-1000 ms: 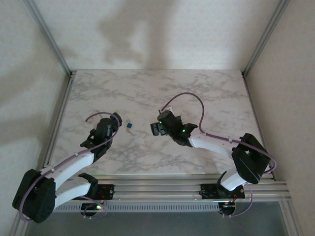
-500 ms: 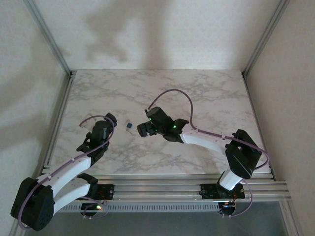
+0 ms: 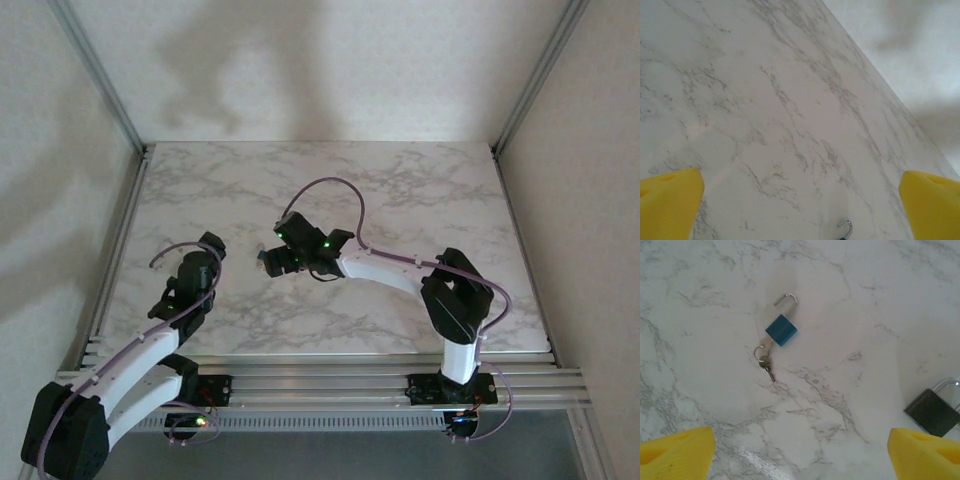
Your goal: Lock with the key
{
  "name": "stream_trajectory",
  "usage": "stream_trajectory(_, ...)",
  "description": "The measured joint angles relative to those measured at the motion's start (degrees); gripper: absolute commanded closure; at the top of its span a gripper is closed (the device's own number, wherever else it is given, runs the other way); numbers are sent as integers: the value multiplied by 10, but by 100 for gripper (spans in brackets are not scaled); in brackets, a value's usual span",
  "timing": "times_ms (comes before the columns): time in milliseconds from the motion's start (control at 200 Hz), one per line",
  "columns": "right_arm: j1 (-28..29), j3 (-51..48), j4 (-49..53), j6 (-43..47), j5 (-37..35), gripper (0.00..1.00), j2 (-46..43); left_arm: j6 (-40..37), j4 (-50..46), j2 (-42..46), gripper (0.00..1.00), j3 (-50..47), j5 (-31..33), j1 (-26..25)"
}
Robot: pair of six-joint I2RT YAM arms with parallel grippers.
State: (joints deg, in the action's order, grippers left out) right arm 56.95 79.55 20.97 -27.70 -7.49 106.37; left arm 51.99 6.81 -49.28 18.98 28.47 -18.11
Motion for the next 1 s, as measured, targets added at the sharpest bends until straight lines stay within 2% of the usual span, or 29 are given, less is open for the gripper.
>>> stream_trajectory(556,19,211,112,-117,-22,17,156,8,-5,43,0,-19,12,6)
stream_trajectory(706,20,252,140,-141,-36,23,193,8,-5,43,0,-20,12,7)
stream_trajectory(906,21,327,176,-166,-45,24,252,8,-5,57,0,-21,12,7)
stream_trajectory(1001,21,361,191,-171,-45,29,277,8,-5,60,0,-24,12,7)
